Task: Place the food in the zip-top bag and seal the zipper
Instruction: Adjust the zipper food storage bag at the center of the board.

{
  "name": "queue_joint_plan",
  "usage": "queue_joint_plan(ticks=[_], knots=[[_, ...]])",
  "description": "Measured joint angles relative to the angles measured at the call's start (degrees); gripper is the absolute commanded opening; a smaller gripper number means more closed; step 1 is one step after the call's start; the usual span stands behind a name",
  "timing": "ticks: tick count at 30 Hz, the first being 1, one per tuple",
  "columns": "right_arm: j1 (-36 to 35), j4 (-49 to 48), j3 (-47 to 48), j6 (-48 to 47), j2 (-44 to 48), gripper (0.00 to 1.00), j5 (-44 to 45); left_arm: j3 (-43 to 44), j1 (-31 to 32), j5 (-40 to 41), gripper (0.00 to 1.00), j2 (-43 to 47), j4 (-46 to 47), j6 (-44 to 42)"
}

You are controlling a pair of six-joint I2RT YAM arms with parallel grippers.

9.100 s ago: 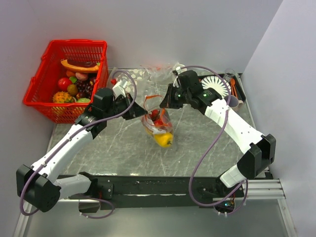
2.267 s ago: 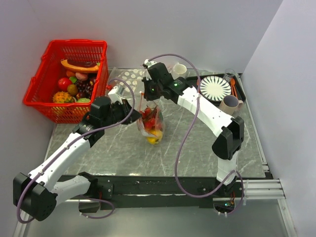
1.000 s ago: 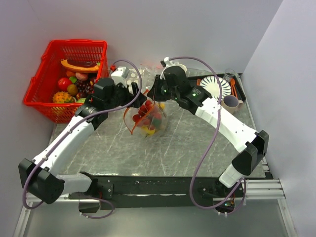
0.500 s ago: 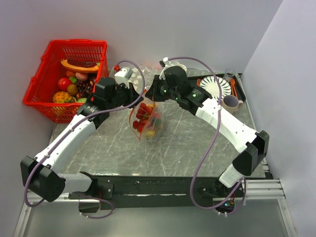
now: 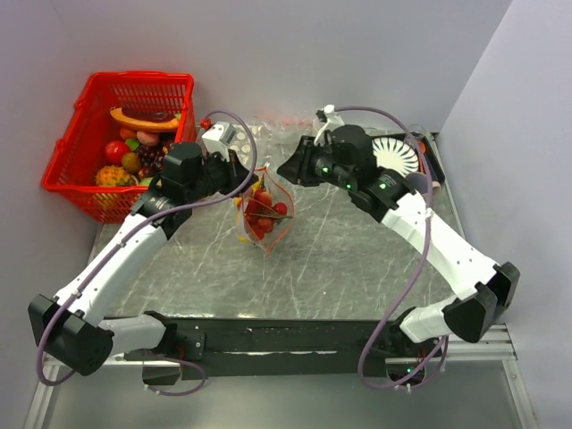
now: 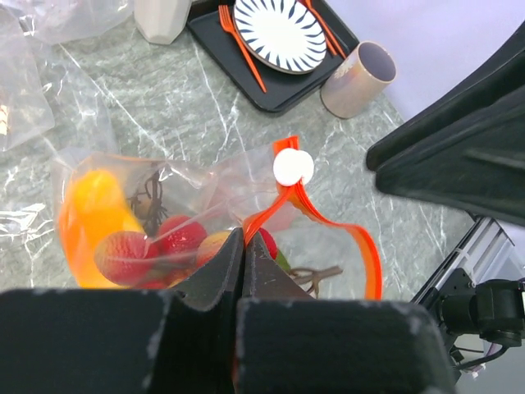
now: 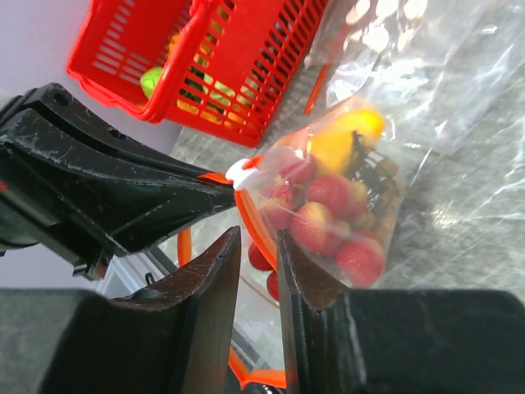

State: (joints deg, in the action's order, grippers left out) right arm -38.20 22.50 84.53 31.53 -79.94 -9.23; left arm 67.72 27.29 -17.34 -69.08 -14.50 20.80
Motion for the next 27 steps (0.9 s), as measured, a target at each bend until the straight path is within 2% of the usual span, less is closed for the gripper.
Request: queue_joint_plan(ticks=[15,27], knots=[[10.5,-4.6,-8.6,-2.7,7.5,0.31,-7.6,-1.0,0.0,-2.2,0.01,4.8,-0.2,0.1],[11.2,-12.5,-15.8,-4.2,12.0,0.33,-10.4,-1.0,0.0,-4.4,0.01,6.8,-0.3,0.9]])
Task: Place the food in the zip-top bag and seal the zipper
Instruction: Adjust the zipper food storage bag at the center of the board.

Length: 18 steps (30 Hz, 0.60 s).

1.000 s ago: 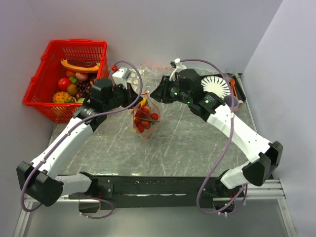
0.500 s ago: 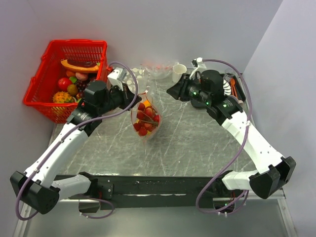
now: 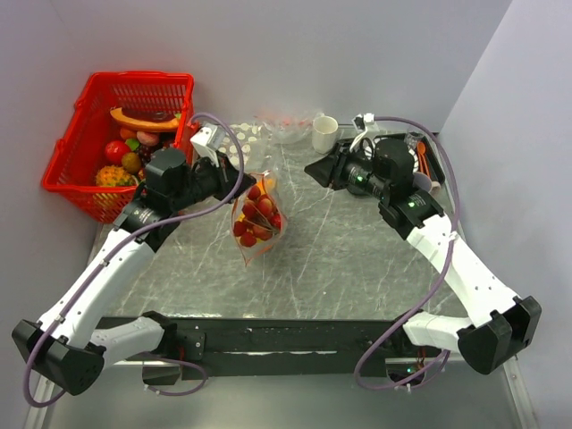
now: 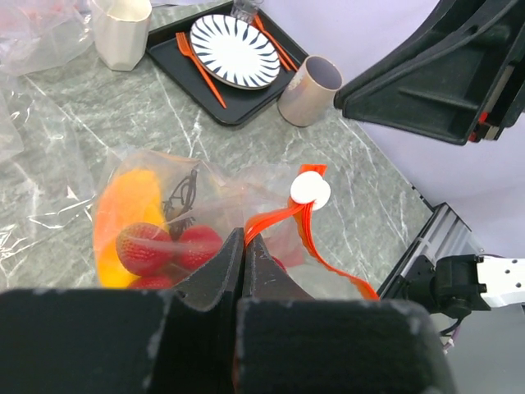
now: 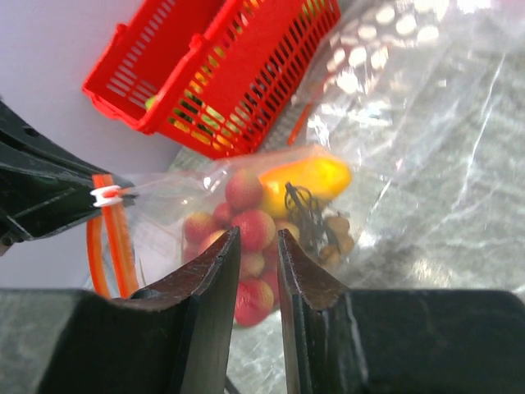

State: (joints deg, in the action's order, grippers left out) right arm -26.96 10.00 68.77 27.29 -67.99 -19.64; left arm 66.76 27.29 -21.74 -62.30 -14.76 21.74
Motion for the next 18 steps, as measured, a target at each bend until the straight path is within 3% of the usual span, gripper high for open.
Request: queue_joint_plan(ticks=[6,9,18], knots=[[0.0,-1.9,0.0,-1.2,0.5,0.35,-1.1,0.0,0.0,-1.2,0.01,0.7,-0.1,0.2],[0.0,-3.3,-0.7,-1.7,0.5,0.41,-2.1,0.0,0.0,-1.8,0.01,0.9,-0.1,0.2],[0.0,-10.1,-8.1,-5.2,3.6,0.45,-7.4,-0.2,0.0,-5.2,0.01,2.1,0.1,0.2]])
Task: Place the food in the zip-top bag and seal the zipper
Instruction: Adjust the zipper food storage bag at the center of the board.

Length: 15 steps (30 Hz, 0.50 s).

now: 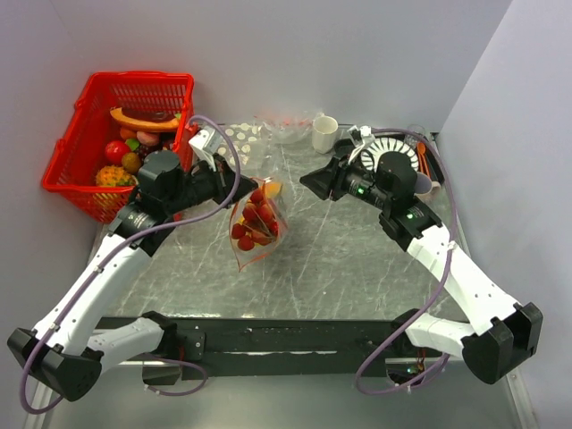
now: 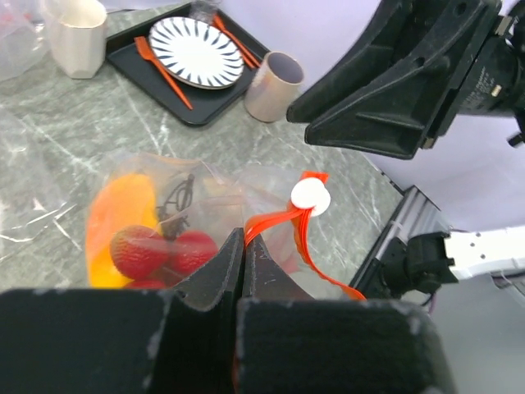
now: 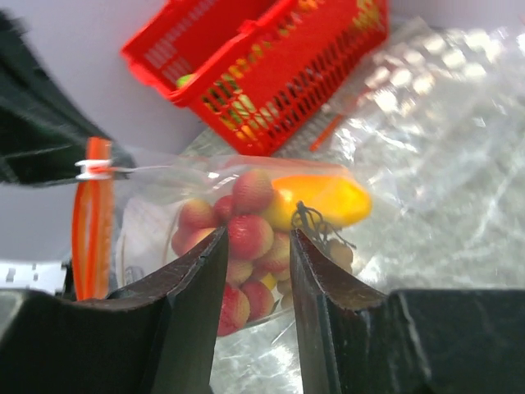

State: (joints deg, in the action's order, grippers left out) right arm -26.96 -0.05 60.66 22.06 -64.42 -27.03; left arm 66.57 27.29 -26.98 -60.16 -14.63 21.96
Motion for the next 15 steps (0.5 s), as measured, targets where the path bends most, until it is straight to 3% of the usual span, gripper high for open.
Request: queue_joint_plan(ticks=[2,6,15], knots=[[0.0,-1.2,0.0,-1.8,0.4,0.49,-2.5,-0.3,0.0,-1.4,0.01,0.6,0.1,0.0],[0.0,-5.4,-1.1,-4.5,1.3,0.68,-9.4,-0.3,0.0,-5.4,0.01,1.2,0.2,0.0],[-0.2,-11.7,-3.8,-10.4,2.6,0.67,-21.5,-0.3,0.0,-14.4,0.01,1.2,2.4,2.5]])
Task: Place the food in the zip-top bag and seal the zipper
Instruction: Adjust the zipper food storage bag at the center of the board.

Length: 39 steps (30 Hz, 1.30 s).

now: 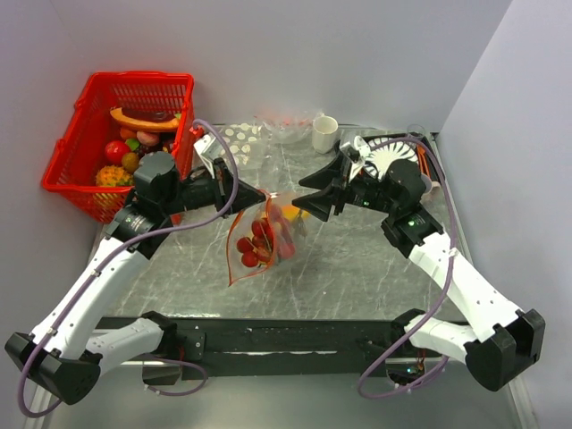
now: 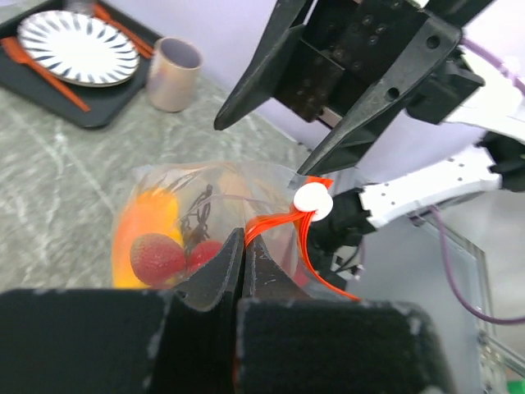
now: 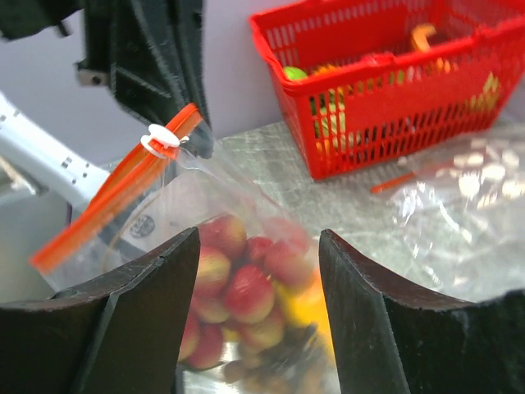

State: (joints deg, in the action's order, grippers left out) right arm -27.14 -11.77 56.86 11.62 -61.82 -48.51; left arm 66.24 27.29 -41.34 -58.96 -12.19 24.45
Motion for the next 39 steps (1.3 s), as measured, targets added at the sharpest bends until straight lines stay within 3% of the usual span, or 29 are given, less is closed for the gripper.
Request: queue_joint_plan(ticks=[10,15,16,20,23,24,25,27,28,29,31,39], knots=[[-4.5,-1.7,-0.9,-6.7,2.0,0.64,-4.1,0.0,0.0,-7.6,0.01,-0.8,3.0,3.2],[-8.6,1.5,1.0,-10.8,0.5,0.39,-3.5,0.0,0.0,-8.9,0.01,-1.6,3.0,3.9],[-9.0,1.7,1.4,-11.2,0.1,0.28,-3.4,0.0,0.0,-9.0,0.01,-1.7,3.0,3.9],[-9.5,2.0,2.4,-11.9,-1.0,0.00,-3.1,0.0,0.0,-9.7,0.01,-1.7,3.0,3.8],[-9.6,2.1,2.5,-11.9,-1.3,0.00,-3.1,0.0,0.0,-9.7,0.03,-1.7,2.9,3.8],[-9.6,2.0,2.5,-11.9,-1.3,0.00,-3.1,0.0,0.0,-9.7,0.07,-1.6,2.9,3.7],[-9.6,2.0,2.5,-11.5,-1.3,0.00,-3.1,0.0,0.0,-9.7,0.22,-1.6,2.9,3.7],[-9.6,1.7,2.5,-10.5,-1.3,0.00,-3.1,0.0,0.0,-9.5,0.43,-1.5,2.8,3.3],[-9.6,1.7,2.5,-9.7,-1.3,0.00,-3.0,0.0,0.0,-9.0,0.60,-1.4,2.7,2.9],[-9.6,1.7,2.5,-9.1,-1.3,0.00,-3.0,0.0,0.0,-8.5,0.66,-1.2,2.3,2.3],[-9.6,2.0,2.6,-7.3,-1.3,0.00,-2.7,0.0,0.0,-7.3,0.76,-0.4,1.0,1.2],[-9.6,8.4,6.1,-2.8,-1.4,0.00,-2.4,-0.5,0.0,-3.5,0.87,5.3,-1.0,-3.5]])
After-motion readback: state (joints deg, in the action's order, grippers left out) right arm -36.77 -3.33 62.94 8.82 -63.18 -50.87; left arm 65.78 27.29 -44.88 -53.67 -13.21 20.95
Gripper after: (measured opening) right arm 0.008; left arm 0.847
